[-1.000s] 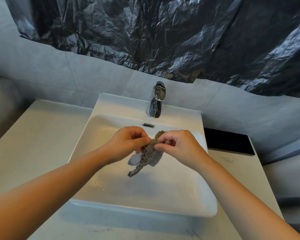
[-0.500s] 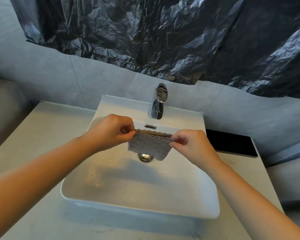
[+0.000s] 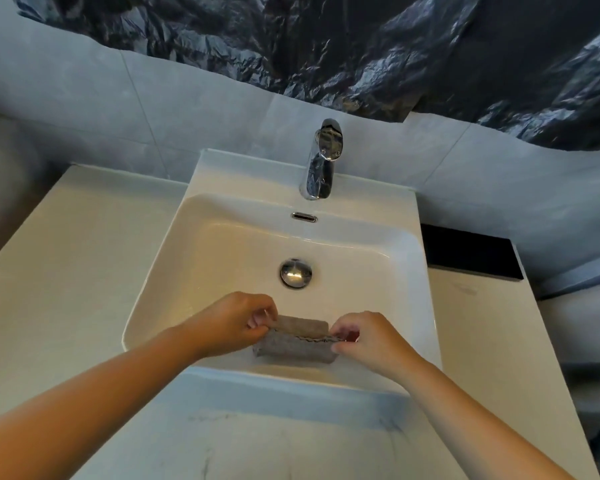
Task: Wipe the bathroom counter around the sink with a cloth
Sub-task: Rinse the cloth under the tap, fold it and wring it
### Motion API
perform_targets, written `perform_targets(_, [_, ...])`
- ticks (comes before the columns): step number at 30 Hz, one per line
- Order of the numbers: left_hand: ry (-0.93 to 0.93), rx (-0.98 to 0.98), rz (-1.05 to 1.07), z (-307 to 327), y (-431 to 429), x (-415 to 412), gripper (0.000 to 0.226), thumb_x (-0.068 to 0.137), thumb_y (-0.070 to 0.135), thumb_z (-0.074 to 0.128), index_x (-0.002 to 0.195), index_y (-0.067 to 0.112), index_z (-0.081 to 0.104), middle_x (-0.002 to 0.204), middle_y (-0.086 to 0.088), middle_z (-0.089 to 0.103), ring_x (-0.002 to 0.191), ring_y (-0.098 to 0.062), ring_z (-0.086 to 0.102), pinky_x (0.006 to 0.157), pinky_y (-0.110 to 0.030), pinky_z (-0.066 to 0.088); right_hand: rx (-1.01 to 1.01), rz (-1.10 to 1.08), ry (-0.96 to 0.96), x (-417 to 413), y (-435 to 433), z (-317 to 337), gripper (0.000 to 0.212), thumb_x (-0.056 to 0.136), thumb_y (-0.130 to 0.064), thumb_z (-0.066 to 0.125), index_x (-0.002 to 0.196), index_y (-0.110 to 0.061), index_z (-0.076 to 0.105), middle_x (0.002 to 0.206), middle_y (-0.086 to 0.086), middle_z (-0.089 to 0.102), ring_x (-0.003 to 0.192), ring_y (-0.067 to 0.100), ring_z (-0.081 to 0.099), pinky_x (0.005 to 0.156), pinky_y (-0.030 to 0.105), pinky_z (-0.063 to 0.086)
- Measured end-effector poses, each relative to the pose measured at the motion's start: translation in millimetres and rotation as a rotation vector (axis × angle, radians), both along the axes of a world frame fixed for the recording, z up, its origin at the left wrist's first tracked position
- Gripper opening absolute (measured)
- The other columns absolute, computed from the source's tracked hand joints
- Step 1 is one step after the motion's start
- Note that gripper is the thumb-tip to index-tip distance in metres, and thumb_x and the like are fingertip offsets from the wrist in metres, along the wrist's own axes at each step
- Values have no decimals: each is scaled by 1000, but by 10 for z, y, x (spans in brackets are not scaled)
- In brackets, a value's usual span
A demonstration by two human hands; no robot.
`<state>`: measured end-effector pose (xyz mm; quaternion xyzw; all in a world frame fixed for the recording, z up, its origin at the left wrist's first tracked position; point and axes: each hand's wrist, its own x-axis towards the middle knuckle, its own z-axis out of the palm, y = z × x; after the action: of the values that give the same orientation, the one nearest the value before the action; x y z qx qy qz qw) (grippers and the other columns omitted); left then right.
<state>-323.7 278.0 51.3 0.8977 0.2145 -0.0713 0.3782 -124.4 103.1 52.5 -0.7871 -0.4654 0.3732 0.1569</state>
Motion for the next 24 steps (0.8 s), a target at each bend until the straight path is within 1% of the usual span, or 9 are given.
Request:
perform_targets(4, [40,0,182,-183,68,138,15,90,21,57,103,27,59,92,6,64,84,-10,61,79,-23,53,38,-211,39,102,137,-183,24,80,-22,72,103,-20,68,94,-5,67,89,11,62,82,29,51])
perform_targets(7, [144,155,209,-347,81,237,35,91,28,58,124,17,53,119,-3,57,106,-19,55,92,-30,46,-47,-245,2,105,233,-339,48,82,-32,71,125,-22,53,113,-4,60,101,14,57,84,25,46])
perform_targets(9, [127,245,171,-415,53,256,45,90,33,58,130,15,50,129,-4,50,114,-20,47,95,-29,40,-106,-171,-18,50,256,-402,60,82,-35,70,134,-20,45,127,1,53,113,18,52,92,29,44])
perform_targets(12, [43,263,23,-441,-22,241,43,85,41,62,121,18,56,119,-1,52,105,-17,47,88,-28,42,0,161,-211,-33,234,-445,71,77,-36,71,139,-24,40,140,0,39,129,19,36,101,32,38])
perform_targets(14, [63,271,-70,-477,-78,216,43,79,47,65,112,21,59,107,0,52,93,-15,45,79,-27,42,68,349,-276,-42,203,-504,66,75,-33,70,135,-25,46,138,-4,41,128,16,35,99,31,40])
perform_targets(17, [110,256,-70,-556,-94,233,51,73,52,69,114,25,58,103,5,47,89,-11,39,73,-22,34,159,364,-269,4,175,-570,50,82,-23,61,131,-24,53,136,-4,49,124,16,42,96,31,42])
perform_targets(21, [200,261,-100,-538,-21,367,58,67,54,71,115,25,56,104,4,49,91,-12,40,77,-23,38,223,177,-118,37,242,-504,29,84,-21,57,113,-27,62,102,-7,68,94,12,59,81,33,50])
perform_targets(23, [256,205,-117,-488,12,426,61,66,53,73,115,23,53,104,2,53,93,-15,47,79,-30,45,243,52,-19,28,281,-385,24,87,-27,60,110,-29,60,98,-7,68,90,9,61,80,30,51])
perform_targets(24, [257,167,-109,-450,14,454,54,68,49,73,111,20,54,99,1,56,91,-18,51,77,-31,46,279,0,31,17,301,-317,23,87,-28,61,110,-29,59,99,-8,68,91,7,62,80,26,51])
